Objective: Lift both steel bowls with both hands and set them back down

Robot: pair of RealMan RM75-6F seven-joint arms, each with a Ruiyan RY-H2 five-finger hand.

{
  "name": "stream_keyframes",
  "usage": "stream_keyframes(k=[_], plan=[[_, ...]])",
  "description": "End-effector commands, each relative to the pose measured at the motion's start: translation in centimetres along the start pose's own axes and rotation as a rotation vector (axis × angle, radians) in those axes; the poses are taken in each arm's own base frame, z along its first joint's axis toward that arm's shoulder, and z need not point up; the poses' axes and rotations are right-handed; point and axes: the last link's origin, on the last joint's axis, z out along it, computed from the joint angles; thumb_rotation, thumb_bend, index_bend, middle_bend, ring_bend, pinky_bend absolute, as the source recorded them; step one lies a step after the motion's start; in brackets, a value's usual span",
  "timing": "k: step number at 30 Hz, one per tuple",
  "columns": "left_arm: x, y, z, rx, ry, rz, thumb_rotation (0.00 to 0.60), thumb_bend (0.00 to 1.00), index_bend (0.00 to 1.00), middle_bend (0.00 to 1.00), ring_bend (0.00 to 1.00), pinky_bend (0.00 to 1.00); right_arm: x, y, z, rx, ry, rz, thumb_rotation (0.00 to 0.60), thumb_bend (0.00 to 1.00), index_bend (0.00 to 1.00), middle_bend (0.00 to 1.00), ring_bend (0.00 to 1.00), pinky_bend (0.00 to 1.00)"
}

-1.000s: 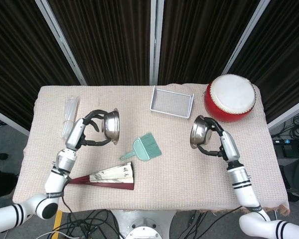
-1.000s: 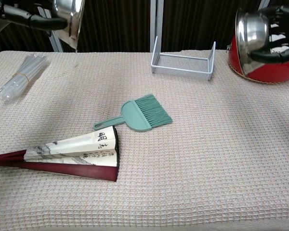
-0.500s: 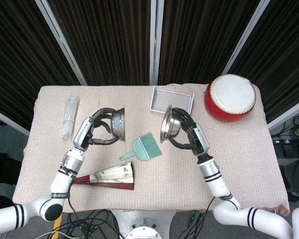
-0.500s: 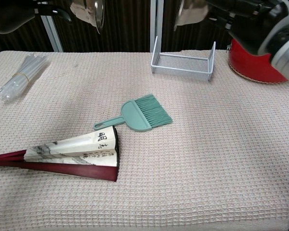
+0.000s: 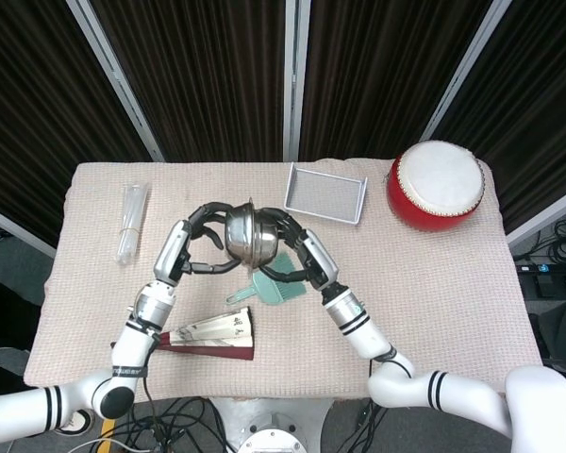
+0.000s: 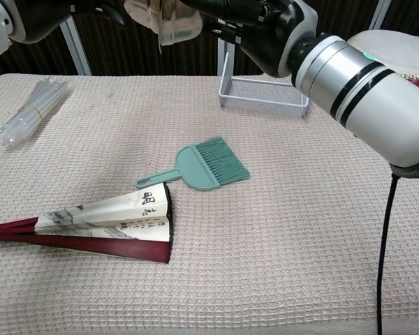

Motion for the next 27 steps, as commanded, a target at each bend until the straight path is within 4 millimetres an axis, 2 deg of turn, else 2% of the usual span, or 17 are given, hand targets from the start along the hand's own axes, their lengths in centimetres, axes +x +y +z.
stream_keyframes(k=[1,5,8,14,17,19,22,25,27], plan=[[0.4,0.0,-0.1,-0.006,0.018,0.014,0.6,0.09,0.41,0.46,0.42,0.54,0.6,-0.4,-0.4,0.019,0.019,-0.011,0.6,0.25,0.29,0.32,0.25,0.33],[1.7,-0.2,-0.4,0.002,0.057,0.002,0.6,0.09,0.41,0.46,0.42,0.54,2.6,-1.4,-1.8,0.056,0.073,-0.027,0.6,0.25,0.29,0.32,0.25,0.33],[1.7,-0.3,-0.2,0.004,0.051,-0.011,0.6,0.09,0.41,0.46,0.42,0.54,3.2,-1.6,-2.0,0.049,0.092,-0.013,0.6,0.25,0.29,0.32,0.25,0.33],[-0.7,0.5,0.3,-0.026,-0.024,-0.027,0.6,0.09,0.41,0.46,0.42,0.54,1.1,-1.2,-0.2,0.024,0.022,-0.022,0.6,0.25,0.29,0.32,0.25,0.33],[-1.1,1.0,0.3,-0.044,-0.034,-0.019,0.6,0.1,0.41,0.46,0.42,0.54,0.0,-1.0,0.3,0.023,-0.002,-0.025,0.6,0.25,0.29,0.32,0.25,0.33],[-0.6,1.1,0.1,-0.046,-0.023,-0.009,0.6,0.1,0.41,0.46,0.42,0.54,0.0,-1.0,0.2,0.025,0.003,-0.033,0.6,0.25,0.29,0.32,0.25,0.33],[0.9,1.1,-0.1,-0.042,0.019,0.006,0.6,0.1,0.41,0.46,0.42,0.54,1.2,-1.1,-0.8,0.032,0.044,-0.049,0.6,0.25,0.29,0.32,0.25,0.33],[3.1,0.1,-0.7,-0.02,0.072,0.084,0.6,0.1,0.41,0.46,0.42,0.54,3.5,-1.3,-2.7,0.025,0.089,-0.147,0.6,0.25,0.29,0.32,0.25,0.33],[5.1,-1.3,-1.3,0.011,0.104,0.206,0.6,0.1,0.41,0.46,0.42,0.54,5.5,-1.1,-4.8,-0.01,0.12,-0.303,0.6,0.25,0.29,0.32,0.25,0.33]])
